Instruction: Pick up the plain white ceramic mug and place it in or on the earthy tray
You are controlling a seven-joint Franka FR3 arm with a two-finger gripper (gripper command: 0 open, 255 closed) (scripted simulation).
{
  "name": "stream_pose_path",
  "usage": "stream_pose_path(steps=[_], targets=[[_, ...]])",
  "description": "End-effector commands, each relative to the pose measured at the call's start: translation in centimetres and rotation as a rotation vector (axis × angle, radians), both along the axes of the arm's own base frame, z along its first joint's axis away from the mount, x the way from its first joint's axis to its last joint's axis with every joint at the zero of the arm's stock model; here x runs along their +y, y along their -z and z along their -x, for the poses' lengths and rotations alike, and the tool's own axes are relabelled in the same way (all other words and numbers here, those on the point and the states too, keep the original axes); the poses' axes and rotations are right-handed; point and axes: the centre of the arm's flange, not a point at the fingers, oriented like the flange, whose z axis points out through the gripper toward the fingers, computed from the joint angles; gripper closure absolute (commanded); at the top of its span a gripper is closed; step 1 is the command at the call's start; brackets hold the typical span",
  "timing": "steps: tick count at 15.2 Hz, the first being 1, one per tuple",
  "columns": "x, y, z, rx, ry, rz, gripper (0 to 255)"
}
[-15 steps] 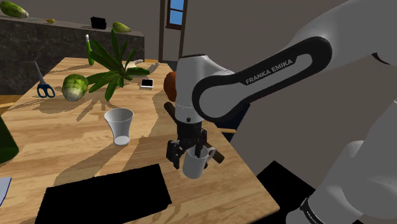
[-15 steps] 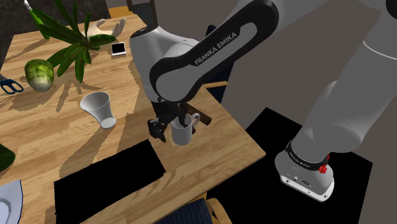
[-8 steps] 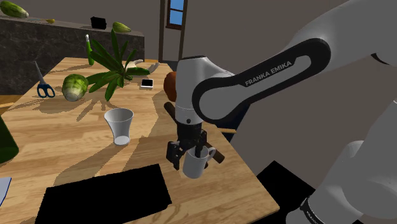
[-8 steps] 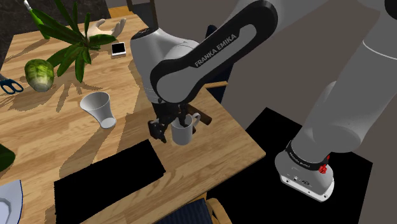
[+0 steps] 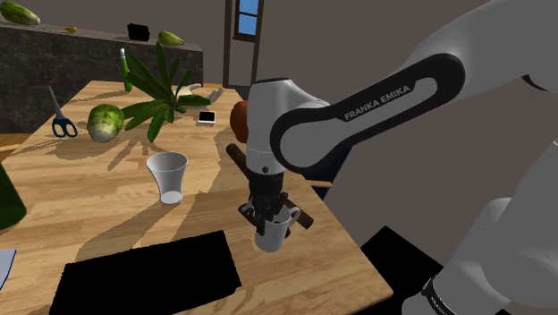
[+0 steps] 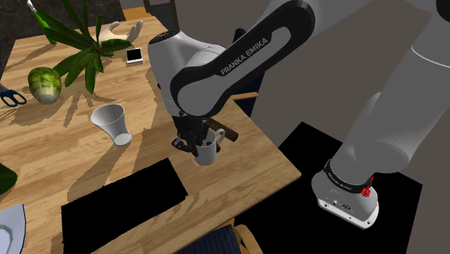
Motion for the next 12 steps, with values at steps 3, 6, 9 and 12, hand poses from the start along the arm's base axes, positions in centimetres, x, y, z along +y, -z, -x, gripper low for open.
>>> stream_pose_path(steps=[3,6,9,12], targets=[[0.1,-0.4,0.1,0.003,-0.001,0.000,255],[0.1,-2.0,0.1,0.003,-0.001,0.000,255],[0.1,-3.6,0.1,0.003,-0.001,0.000,255],[0.1,-5.2,0.1,0.003,-0.001,0.000,255]])
